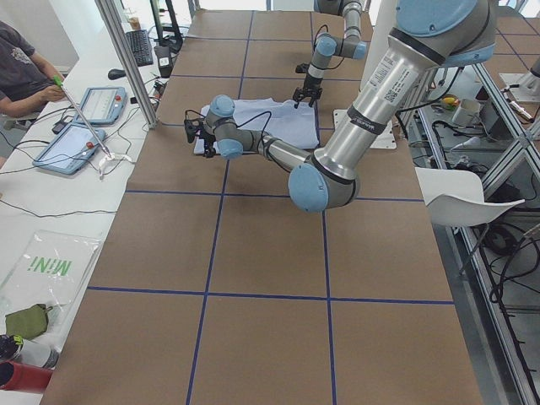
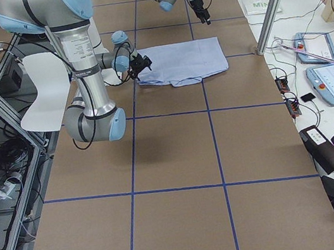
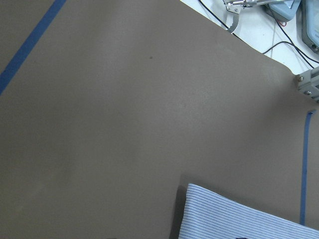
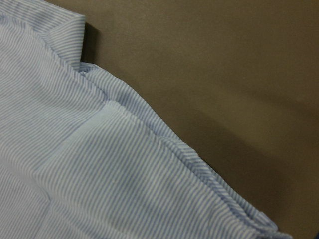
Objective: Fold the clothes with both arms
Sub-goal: 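Lower the right gripper to the shirt corner nearest the robot and grasp it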
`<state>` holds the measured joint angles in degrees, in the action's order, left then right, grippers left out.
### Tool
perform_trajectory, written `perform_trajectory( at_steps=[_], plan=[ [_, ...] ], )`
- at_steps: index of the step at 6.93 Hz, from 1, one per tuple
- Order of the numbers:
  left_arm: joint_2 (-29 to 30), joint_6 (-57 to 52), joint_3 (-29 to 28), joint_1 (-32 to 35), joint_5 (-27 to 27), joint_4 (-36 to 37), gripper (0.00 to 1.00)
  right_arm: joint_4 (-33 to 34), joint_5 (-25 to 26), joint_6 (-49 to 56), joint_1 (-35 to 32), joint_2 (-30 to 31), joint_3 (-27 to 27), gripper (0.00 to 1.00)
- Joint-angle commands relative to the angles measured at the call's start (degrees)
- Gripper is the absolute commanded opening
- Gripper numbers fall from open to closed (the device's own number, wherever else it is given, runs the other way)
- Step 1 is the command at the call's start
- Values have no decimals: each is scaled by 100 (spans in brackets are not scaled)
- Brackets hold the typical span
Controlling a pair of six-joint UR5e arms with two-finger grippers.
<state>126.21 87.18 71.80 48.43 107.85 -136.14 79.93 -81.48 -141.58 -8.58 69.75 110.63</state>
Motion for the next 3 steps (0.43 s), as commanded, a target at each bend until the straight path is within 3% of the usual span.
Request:
perform_trajectory(
  at_steps=[1, 3],
  plan=[
    [-9, 9, 0, 0, 0, 0, 84, 75, -8, -1, 32, 22, 46, 94],
    [-18, 18, 0, 0, -9, 0, 84, 286, 0, -9, 85, 4, 64, 94]
  ],
)
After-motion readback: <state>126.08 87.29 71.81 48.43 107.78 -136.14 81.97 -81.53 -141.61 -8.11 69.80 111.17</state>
